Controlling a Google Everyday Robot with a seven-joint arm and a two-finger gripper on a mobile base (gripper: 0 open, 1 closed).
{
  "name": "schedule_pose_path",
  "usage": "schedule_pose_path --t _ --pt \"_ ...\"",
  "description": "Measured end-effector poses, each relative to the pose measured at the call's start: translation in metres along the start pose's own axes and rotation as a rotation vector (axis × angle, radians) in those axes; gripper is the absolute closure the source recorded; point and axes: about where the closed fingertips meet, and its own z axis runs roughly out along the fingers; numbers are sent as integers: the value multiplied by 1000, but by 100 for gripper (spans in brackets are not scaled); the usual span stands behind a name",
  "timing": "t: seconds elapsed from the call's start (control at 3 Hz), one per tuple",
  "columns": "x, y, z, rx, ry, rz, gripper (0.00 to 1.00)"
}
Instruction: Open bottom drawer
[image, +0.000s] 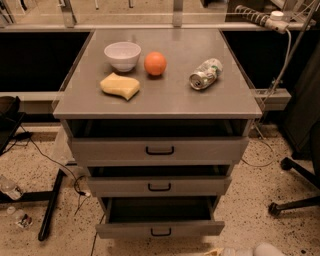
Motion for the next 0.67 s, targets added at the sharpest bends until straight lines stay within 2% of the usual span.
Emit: schedule_pose_path --t 0.33,0.67 --pt "-9 -14 2 9 1 -26 57" --pt "-24 -73 12 73 36 -73 34"
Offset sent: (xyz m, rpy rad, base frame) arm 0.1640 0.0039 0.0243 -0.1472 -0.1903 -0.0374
